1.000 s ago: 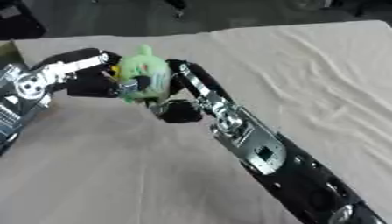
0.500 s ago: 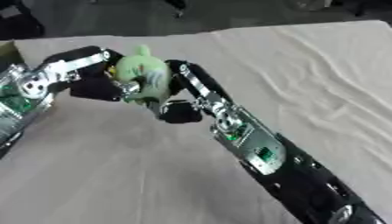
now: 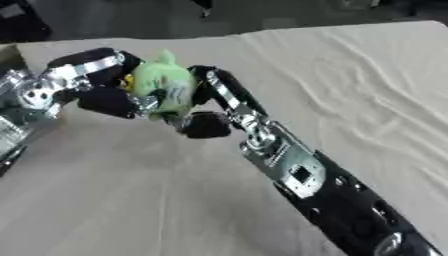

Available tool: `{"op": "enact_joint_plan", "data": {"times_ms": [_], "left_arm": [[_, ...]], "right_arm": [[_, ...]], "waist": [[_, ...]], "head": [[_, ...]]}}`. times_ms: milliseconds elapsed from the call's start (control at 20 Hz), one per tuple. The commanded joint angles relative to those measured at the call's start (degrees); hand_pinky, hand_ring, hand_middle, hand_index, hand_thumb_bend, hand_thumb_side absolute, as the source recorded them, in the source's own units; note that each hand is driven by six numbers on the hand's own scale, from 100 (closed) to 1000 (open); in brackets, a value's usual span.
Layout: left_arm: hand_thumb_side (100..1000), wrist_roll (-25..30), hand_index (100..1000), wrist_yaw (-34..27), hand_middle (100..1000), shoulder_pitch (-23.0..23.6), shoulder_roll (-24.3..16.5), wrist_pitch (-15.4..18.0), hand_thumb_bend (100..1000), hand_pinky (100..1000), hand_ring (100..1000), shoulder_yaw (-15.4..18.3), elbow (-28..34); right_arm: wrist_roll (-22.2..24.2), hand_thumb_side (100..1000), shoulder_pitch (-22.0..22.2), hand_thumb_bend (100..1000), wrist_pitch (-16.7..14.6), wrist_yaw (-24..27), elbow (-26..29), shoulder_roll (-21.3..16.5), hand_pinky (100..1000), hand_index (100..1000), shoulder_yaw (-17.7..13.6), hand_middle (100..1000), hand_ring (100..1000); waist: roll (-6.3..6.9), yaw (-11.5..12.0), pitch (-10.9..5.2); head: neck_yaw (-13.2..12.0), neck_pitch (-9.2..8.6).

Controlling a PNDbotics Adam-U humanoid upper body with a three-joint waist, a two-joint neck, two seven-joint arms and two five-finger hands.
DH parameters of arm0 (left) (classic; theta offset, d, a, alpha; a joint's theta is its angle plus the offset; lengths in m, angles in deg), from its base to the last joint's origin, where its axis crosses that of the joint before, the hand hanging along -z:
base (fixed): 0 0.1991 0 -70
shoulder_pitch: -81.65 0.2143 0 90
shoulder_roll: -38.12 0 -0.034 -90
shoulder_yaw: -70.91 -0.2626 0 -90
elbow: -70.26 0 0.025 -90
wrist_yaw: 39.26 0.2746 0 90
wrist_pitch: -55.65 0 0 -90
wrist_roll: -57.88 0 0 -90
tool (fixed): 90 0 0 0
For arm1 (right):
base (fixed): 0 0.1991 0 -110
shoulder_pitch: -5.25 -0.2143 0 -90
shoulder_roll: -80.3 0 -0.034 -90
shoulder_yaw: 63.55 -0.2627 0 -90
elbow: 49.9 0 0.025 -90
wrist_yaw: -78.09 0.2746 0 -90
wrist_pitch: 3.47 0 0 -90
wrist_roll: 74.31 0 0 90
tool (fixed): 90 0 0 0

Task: Pick up the objects with one hand, pass them to the other hand, and then place them into the box on the other side of the table.

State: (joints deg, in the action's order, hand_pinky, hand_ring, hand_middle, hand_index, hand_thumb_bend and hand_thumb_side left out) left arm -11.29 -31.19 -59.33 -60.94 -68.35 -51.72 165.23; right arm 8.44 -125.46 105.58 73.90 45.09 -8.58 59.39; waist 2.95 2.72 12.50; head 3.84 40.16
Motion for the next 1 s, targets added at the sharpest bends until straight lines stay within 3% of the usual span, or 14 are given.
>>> {"op": "enact_joint_plan", "data": {"times_ms": [50,400,1000], "left_arm": [[100,-0.6,438,0.0,304,-0.4,-2.1,0.0,100,481,484,0.5,1.2],[100,-1.6,418,0.9,281,0.6,-3.8,0.3,100,472,469,1.7,3.2],[100,-2.6,404,0.3,261,2.6,-6.3,0.3,100,458,455,3.9,5.4]], "right_arm": [[-0.1,278,-0.8,336,0.8,-0.6,1.5,-0.6,663,639,-0.5,551,584],[2.2,424,-0.5,383,2.8,-2.0,1.8,-1.5,683,711,-0.6,618,631],[6.2,487,0.2,403,3.9,-3.1,2.3,-2.8,706,764,-1.1,706,684]], "waist": [[-0.12,0.1,-1.03],[-0.24,0.1,-1.11],[-0.39,-0.1,-1.09]], "head": [[-0.2,0.06],[-0.3,-0.05],[-0.3,-0.19]]}}
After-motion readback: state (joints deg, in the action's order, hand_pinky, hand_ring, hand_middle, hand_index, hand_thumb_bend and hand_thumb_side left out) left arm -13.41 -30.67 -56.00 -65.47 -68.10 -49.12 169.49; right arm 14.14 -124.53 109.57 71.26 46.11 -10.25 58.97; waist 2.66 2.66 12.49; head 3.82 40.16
